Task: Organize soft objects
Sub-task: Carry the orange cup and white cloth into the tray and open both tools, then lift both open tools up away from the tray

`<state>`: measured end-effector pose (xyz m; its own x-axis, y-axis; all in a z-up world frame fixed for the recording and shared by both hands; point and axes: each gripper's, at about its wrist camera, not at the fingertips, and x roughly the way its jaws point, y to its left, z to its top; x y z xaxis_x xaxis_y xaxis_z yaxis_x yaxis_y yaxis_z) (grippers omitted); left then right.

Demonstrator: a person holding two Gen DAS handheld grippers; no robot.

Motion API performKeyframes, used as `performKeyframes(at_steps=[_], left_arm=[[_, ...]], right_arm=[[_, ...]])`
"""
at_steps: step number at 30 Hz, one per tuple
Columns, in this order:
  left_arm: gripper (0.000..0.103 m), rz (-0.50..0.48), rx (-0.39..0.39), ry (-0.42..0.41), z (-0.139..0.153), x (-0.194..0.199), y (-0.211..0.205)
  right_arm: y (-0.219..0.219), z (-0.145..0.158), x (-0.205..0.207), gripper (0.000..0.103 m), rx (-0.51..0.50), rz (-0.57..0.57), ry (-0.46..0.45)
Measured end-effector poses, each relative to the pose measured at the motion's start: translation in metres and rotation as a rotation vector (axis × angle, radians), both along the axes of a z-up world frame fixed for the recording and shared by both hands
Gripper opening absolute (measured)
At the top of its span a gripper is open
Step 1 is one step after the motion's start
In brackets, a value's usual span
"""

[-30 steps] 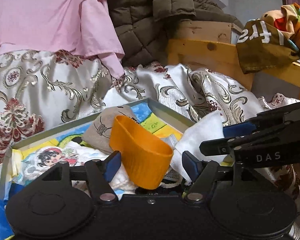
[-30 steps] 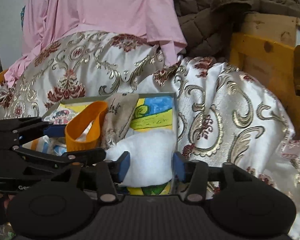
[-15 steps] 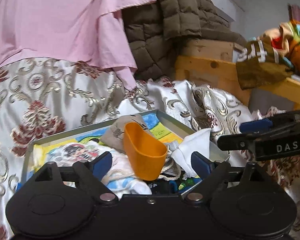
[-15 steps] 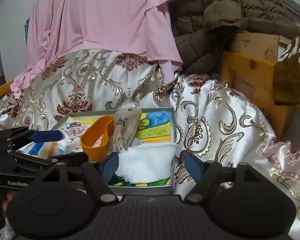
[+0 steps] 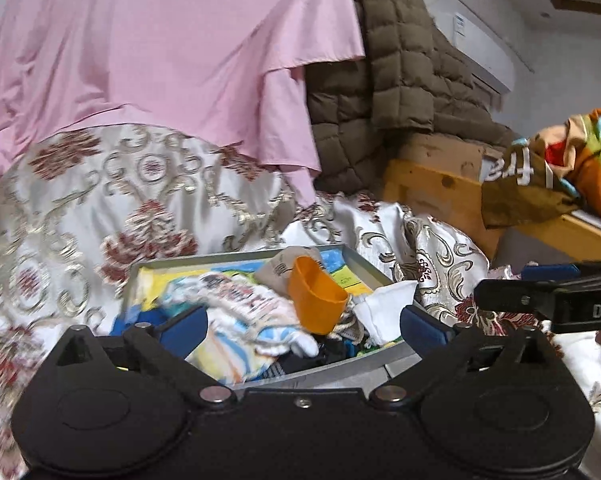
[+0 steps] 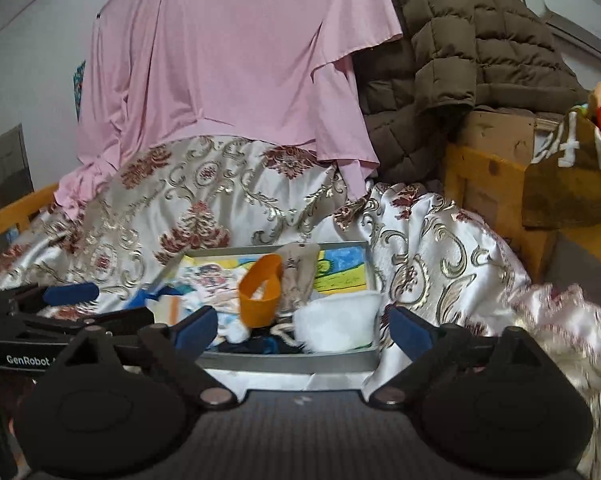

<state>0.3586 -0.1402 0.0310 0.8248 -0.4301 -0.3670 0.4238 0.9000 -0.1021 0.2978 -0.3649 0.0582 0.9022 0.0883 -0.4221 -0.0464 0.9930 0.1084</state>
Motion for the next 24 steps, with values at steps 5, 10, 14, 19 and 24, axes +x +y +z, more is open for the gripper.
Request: performKeyframes(at_steps=[5,10,14,19,24], left_arm=[[0.102,0.032,-0.018,-0.002,0.007,-0.042,0.019],[0.102,0.075,-0.050,0.003,0.015,-0.077,0.041],[0.102,0.101,-0.071,0.002,0.023,-0.102,0.057],[0.102,0.122,-0.081,-0.008,0.030,-0.130,0.068],[0.102,0.136,-0.085,-0.025,0.035,-0.156,0.076]], right_arm=[[0.015,0.006,-0.036,0.098,-0.002,0.005,-0.009],[0.025,0.012,-0.070,0.099,0.011,0.008,-0.019],[0.034,0.018,-0.096,0.100,0.004,0.020,-0.027],[0.044,0.026,-0.124,0.101,0.003,0.022,-0.051],[0.051,0.030,-0.147,0.101,0.001,0.024,-0.070]])
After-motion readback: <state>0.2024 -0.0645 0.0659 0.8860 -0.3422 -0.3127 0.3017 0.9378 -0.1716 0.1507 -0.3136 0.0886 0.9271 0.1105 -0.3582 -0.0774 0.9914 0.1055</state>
